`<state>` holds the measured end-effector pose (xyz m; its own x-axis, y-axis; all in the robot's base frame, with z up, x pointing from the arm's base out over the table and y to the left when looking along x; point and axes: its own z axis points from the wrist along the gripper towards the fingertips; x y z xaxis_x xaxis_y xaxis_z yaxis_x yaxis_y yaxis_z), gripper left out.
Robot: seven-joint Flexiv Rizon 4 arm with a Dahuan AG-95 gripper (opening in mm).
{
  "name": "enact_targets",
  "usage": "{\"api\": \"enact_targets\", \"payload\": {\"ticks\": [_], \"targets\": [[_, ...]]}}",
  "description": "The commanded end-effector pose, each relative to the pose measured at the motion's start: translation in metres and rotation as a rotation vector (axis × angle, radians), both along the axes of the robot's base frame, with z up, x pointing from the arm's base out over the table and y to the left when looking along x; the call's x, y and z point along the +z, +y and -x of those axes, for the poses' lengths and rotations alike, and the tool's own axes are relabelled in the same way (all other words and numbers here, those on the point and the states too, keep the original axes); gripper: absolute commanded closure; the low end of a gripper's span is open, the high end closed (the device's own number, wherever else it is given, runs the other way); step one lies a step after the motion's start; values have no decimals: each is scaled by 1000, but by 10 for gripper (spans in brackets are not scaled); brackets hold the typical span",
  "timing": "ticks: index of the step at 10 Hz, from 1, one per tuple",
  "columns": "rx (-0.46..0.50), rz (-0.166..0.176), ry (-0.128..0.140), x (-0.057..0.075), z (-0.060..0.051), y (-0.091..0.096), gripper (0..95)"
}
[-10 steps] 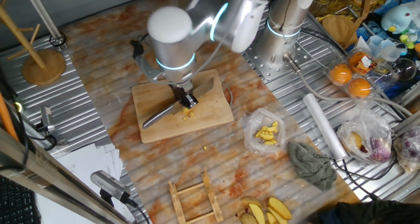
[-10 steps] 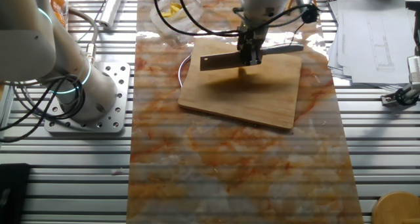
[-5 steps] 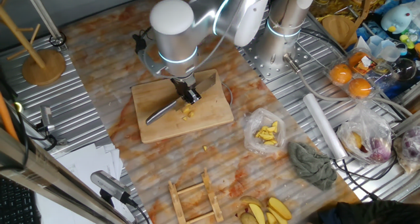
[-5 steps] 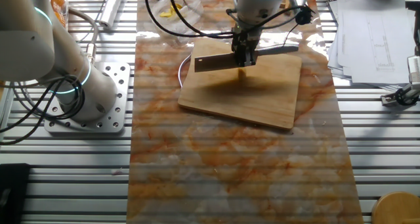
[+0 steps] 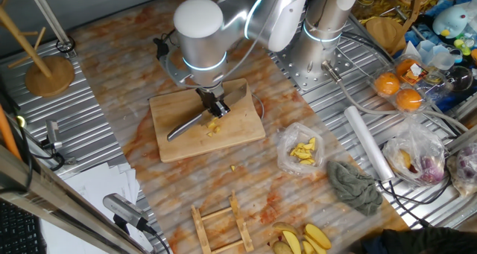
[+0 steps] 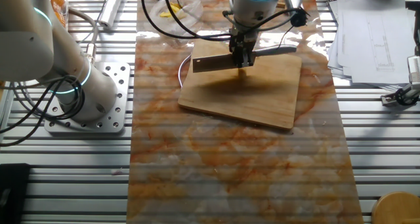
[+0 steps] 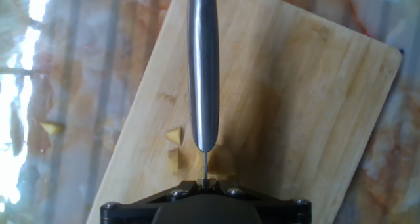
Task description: Chop the potatoes
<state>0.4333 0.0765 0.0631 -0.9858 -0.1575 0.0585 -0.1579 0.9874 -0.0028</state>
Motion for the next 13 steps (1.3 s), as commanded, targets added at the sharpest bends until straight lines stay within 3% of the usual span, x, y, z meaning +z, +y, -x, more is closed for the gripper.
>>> {"api": "enact_targets", "payload": {"ticks": [1,9,13], "targets": [[-63,-9,6,-2,-2,2,950],[-86,-22,16,-2,-1,3,950],[-88,-13,14,-17,1,8,950]]}}
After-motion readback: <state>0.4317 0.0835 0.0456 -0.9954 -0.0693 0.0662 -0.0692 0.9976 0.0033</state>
